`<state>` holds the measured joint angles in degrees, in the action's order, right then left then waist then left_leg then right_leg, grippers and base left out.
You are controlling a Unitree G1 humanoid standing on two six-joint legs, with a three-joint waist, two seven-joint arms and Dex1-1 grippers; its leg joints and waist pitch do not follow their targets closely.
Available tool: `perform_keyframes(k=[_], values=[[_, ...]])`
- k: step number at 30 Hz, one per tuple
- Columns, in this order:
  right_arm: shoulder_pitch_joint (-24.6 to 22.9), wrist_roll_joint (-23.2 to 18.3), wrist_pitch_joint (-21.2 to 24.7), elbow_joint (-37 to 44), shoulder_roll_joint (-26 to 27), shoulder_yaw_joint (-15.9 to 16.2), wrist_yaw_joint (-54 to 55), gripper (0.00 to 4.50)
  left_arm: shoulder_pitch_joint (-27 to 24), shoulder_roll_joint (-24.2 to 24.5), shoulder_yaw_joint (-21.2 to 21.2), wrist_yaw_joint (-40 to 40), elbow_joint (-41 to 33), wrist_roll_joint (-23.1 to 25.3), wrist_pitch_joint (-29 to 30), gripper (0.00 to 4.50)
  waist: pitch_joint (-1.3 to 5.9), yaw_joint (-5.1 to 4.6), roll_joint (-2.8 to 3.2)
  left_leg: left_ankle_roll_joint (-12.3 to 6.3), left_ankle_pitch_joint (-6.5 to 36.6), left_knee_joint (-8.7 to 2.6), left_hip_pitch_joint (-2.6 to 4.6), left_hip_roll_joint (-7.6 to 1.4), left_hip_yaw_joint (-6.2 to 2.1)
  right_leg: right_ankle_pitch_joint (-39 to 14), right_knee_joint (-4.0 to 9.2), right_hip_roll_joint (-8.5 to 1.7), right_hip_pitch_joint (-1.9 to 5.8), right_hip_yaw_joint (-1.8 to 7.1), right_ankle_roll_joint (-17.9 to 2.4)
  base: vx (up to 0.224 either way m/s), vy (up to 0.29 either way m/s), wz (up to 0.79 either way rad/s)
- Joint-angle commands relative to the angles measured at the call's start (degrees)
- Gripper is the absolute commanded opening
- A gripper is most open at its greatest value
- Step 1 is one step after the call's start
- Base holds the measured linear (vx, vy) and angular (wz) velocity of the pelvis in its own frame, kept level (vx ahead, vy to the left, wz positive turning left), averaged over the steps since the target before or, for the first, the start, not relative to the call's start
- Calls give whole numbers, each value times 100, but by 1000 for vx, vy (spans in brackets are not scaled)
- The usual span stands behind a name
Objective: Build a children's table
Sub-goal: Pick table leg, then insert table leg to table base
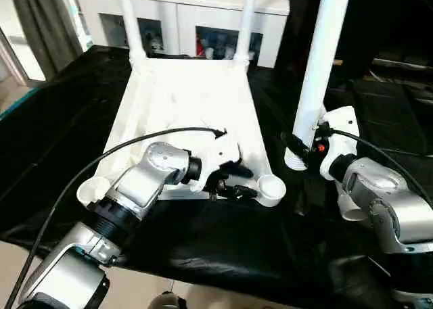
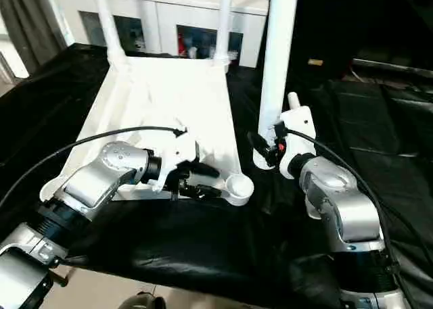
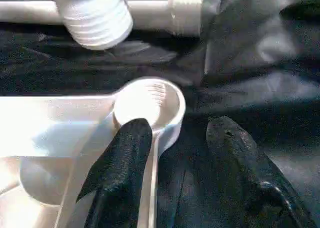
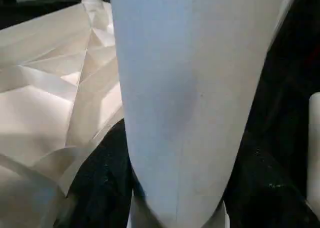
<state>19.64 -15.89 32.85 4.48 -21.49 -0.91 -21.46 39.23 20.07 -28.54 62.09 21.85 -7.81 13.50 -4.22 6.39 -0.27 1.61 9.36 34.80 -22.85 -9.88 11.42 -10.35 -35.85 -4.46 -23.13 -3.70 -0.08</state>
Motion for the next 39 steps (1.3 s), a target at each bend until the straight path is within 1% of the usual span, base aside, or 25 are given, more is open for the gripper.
perform_keyframes(k=[1, 2, 3, 4, 5, 6, 8, 9, 10, 11, 12, 13, 14, 16, 18, 22, 26, 28, 31, 32, 33, 34, 36, 38, 39], values=[[-76, 12, -97, 150, 5, -4, 55, 191, 96, 56, -131, -44, 227, 226, -178, 181, 407, -12, 11, 259, 1563, -456, 194, -318, -204, -1624, 506, -461, 229, 297, -902, 0, 0, 0], [-97, 15, -111, 163, 23, 0, 63, 191, 137, 64, -178, -85, 421, 358, -314, 181, 413, -3, 31, 271, 1564, -459, 196, -323, -215, -1627, 500, -473, 235, 296, -905, 0, 0, 0], [-117, 15, -117, 177, 39, 4, 62, 191, 159, 73, -202, -84, 576, 463, -413, 171, 410, -6, 33, 270, 1589, -457, 209, -326, -210, -1608, 517, -464, 215, 300, -904, 0, 0, 0], [-128, 12, -117, 186, 45, 6, 60, 191, 162, 80, -209, -70, 631, 500, -444, 156, 414, -5, 43, 283, 1599, -465, 208, -331, -219, -1552, 496, -465, 225, 294, -933, 0, 0, 0], [-148, 16, -123, 200, 55, 8, 59, 191, 162, 89, -213, -34, 714, 562, -478, 156, 410, -11, 35, 280, 1611, -471, 204, -332, -216, -1537, 503, -458, 223, 296, -942, 0, 0, 0], [-148, 16, -123, 200, 55, 8, 59, 191, 162, 89, -213, -34, 714, 562, -478, 142, 412, -8, 39, 277, 1612, -468, 211, -339, -219, -1508, 491, -473, 226, 295, -979, 0, 0, 0], [-169, 31, -124, 217, 72, 7, 50, 191, 146, 109, -209, -1, 787, 630, -519, 131, 410, -7, 40, 254, 1559, -464, 204, -341, -215, -1441, 484, -476, 225, 297, -1029, 0, 0, 0], [-171, 35, -123, 219, 76, 6, 47, 191, 143, 113, -206, -3, 804, 644, -527, 110, 407, -4, 45, 244, 1561, -460, 206, -339, -209, -1435, 485, -478, 221, 299, -1054, 0, 0, 0], [-173, 39, -122, 221, 80, 5, 45, 191, 142, 116, -203, -8, 825, 658, -541, 110, 408, -4, 43, 237, 1542, -461, 206, -342, -209, -1397, 478, -476, 222, 299, -1076, 0, 0, 0], [-173, 46, -124, 221, 89, 4, 36, 191, 154, 112, -192, -23, 900, 689, -598, 96, 406, -4, 43, 234, 1541, -463, 205, -344, -209, -1389, 477, -475, 221, 299, -1081, 0, 0, 0], [-173, 46, -124, 221, 89, 4, 36, 191, 154, 112, -192, -23, 900, 689, -598, 96, 407, -4, 45, 228, 1538, -462, 207, -344, -208, -1375, 475, -476, 221, 300, -1087, 0, 0, 0], [-174, 45, -138, 214, 95, 4, 11, 191, 193, 99, -165, -22, 1068, 762, -728, 80, 398, -5, 34, 211, 1555, -464, 205, -336, -206, -1429, 487, -474, 218, 299, -1072, 0, 0, 0], [-170, 43, -144, 203, 95, 6, 0, 191, 206, 99, -139, -15, 1104, 763, -740, 80, 402, -3, 38, 215, 1566, -462, 210, -337, -207, -1444, 485, -479, 219, 300, -1068, 0, 0, 0], [-168, 38, -151, 195, 93, 9, -10, 191, 216, 98, -114, 1, 1129, 770, -754, 53, 402, -1, 30, 211, 1561, -463, 210, -340, -207, -1459, 487, -486, 222, 301, -1070, 0, 0, 0], [-156, 41, -159, 173, 91, 20, -25, 191, 230, 100, -71, 45, 1165, 787, -778, 44, 401, -3, 23, 218, 1584, -469, 210, -349, -209, -1518, 489, -491, 218, 301, -1080, 0, 0, 0], [-133, 60, -154, 154, 107, 36, -48, 191, 250, 106, -31, 98, 1248, 808, -831, 5, 389, -3, 29, 232, 1652, -476, 211, -348, -212, -1636, 507, -496, 207, 304, -1052, 0, 0, 0], [-130, 52, -121, 180, 124, 56, -112, 191, 241, 133, 4, 183, 1362, 827, -911, 0, 400, -8, 22, 234, 1632, -475, 206, -348, -213, -1620, 502, -500, 213, 305, -1042, 0, 0, 0], [-137, 20, -95, 190, 114, 66, -163, 191, 231, 136, 19, 191, 1360, 813, -905, 0, 408, -7, 15, 216, 1593, -473, 206, -354, -211, -1544, 491, -499, 215, 306, -1074, 0, 0, 0], [-183, -460, 272, 350, 171, 19, -496, 191, 188, 135, 115, 235, 1353, 737, -876, 0, 419, -2, 28, 162, 1545, -468, 196, -352, -212, -1488, 484, -504, 236, 303, -1107, 0, 0, 0], [-202, -686, 458, 443, 183, 14, -657, 191, 164, 129, 171, 261, 1328, 684, -826, 0, 422, -2, 29, 138, 1535, -465, 200, -359, -212, -1446, 481, -504, 231, 304, -1126, 0, 0, 0], [-202, -686, 458, 443, 183, 14, -657, 191, 164, 129, 171, 261, 1328, 684, -826, 0, 424, 0, 31, 120, 1504, -466, 196, -363, -213, -1378, 475, -502, 237, 302, -1146, 0, 0, 0], [-225, -1012, 695, 565, 200, 6, -898, 191, 109, 100, 297, 274, 1243, 553, -709, 0, 434, -5, 26, 124, 1504, -467, 200, -363, -209, -1345, 467, -497, 239, 297, -1172, 0, 0, 0], [-223, -1229, 841, 585, 225, -17, -1065, 191, 39, 48, 445, 234, 1136, 403, -517, 0, 434, -3, 18, 104, 1458, -462, 193, -372, -208, -1280, 452, -509, 247, 299, -1227, 0, 0, 0], [-196, -1095, 762, 424, 201, 37, -1098, 191, -22, 33, 478, 154, 1042, 384, -395, 0, 428, -9, -4, 147, 1495, -465, 194, -370, -201, -1455, 471, -512, 228, 297, -1204, 0, 0, 0], [-173, -955, 665, 296, 175, 103, -1109, 191, -61, 24, 490, 114, 981, 371, -329, 0, 425, -11, 2, 187, 1493, -466, 192, -368, -204, -1561, 474, -523, 225, 299, -1189, 0, 0, 0]])
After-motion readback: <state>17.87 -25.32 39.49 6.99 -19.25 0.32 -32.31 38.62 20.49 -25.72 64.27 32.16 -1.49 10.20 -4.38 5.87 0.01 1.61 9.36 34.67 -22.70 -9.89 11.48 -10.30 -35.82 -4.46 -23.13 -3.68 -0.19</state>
